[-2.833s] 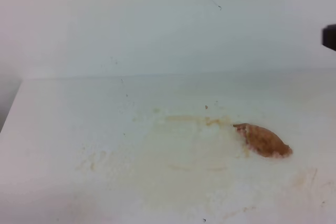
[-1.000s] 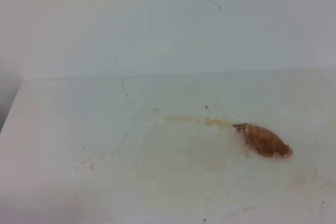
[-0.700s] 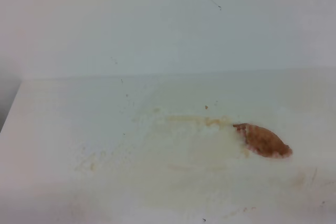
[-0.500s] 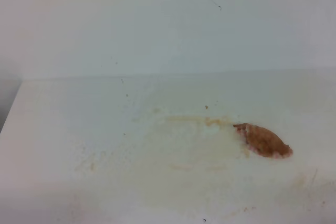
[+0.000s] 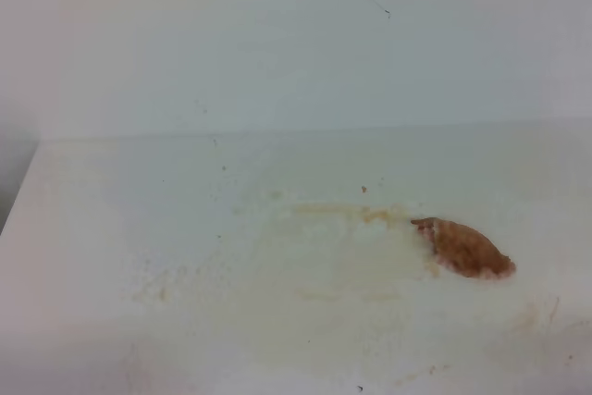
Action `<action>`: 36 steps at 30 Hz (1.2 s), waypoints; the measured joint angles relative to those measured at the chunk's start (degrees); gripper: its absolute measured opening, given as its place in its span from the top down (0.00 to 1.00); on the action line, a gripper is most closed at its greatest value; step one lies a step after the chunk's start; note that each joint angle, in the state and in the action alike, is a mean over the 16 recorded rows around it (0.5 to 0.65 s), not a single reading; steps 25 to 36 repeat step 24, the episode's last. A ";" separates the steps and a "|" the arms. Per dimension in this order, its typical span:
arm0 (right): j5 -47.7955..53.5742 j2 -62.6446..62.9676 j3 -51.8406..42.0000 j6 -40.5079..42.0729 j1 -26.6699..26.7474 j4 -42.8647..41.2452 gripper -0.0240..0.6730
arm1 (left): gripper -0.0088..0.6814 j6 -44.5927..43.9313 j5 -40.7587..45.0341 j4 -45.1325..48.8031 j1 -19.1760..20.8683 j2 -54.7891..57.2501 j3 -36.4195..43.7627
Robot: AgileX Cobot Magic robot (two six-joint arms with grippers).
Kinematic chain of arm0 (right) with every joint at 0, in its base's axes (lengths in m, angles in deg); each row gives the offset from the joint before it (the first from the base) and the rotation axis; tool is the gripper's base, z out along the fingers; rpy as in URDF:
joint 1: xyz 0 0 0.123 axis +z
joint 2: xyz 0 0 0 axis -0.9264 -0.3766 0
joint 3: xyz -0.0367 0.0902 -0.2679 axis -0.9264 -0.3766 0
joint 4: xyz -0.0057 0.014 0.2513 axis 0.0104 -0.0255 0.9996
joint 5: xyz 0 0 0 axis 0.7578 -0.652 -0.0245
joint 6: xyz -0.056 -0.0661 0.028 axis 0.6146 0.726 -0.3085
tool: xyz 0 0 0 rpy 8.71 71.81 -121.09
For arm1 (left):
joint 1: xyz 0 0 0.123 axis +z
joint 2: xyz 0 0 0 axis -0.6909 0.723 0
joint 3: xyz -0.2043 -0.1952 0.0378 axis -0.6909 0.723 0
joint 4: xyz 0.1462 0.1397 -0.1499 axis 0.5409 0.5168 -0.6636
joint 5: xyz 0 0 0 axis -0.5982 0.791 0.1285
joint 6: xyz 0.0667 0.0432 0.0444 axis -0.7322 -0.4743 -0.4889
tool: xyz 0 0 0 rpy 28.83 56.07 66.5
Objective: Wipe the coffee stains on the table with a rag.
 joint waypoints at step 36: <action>0.84 0.00 0.01 0.00 0.00 0.00 0.97 | 0.99 0.00 0.04 0.00 0.00 0.00 0.00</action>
